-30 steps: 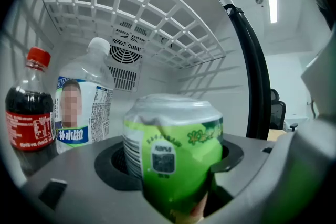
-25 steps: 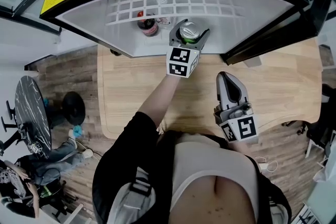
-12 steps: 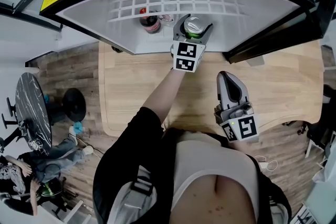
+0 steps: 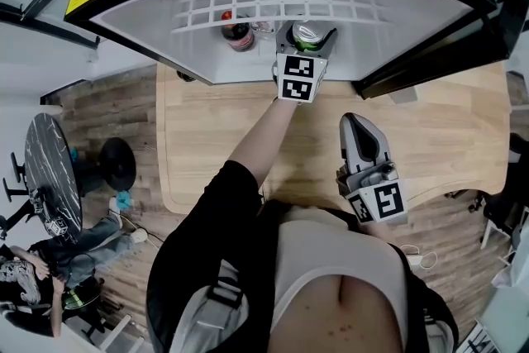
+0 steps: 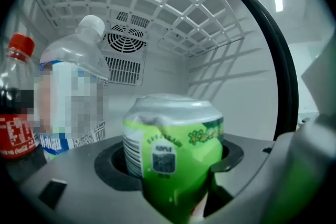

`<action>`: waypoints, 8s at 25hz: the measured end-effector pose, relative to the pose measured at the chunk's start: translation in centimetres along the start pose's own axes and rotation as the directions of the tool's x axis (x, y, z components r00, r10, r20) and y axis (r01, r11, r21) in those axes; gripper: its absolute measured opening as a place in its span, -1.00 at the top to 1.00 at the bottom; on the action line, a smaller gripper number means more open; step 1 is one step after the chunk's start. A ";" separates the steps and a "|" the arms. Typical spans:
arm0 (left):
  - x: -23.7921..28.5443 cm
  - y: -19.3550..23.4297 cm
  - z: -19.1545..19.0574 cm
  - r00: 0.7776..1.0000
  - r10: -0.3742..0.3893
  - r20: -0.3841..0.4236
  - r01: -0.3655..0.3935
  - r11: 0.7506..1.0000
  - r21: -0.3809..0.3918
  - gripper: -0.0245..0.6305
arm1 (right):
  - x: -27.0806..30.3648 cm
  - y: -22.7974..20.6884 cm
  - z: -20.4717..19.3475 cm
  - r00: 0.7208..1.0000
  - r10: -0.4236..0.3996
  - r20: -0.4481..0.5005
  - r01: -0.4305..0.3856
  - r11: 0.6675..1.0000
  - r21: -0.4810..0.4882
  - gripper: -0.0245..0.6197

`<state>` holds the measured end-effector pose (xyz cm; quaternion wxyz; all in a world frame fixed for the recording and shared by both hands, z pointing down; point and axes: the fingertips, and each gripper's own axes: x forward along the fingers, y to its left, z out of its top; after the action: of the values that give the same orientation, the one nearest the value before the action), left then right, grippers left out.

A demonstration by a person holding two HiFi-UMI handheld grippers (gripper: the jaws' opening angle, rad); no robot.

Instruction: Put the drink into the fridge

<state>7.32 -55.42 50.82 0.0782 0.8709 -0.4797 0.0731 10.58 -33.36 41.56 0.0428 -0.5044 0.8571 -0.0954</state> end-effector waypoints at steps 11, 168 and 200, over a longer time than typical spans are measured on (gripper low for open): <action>1.4 0.5 0.6 0.999 0.020 -0.028 -0.021 1.000 -0.003 -0.14 | -0.1 0.0 -0.1 1.000 0.005 -0.003 -0.005 1.000 0.006 0.84; -19.3 1.1 8.1 0.979 0.115 0.168 -0.117 0.993 0.001 0.91 | 0.3 7.8 2.5 0.992 0.043 0.122 -0.042 0.999 -0.011 0.84; -33.1 -7.5 6.5 0.983 0.016 0.183 -0.013 1.000 -0.018 0.91 | -7.1 13.9 3.5 0.982 0.118 0.146 -0.108 0.991 -0.075 0.84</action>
<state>-3.55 -25.52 37.27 0.0405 0.8698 -0.4916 -0.0106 2.71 -21.00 35.06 0.0955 -0.4618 0.8815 -0.0260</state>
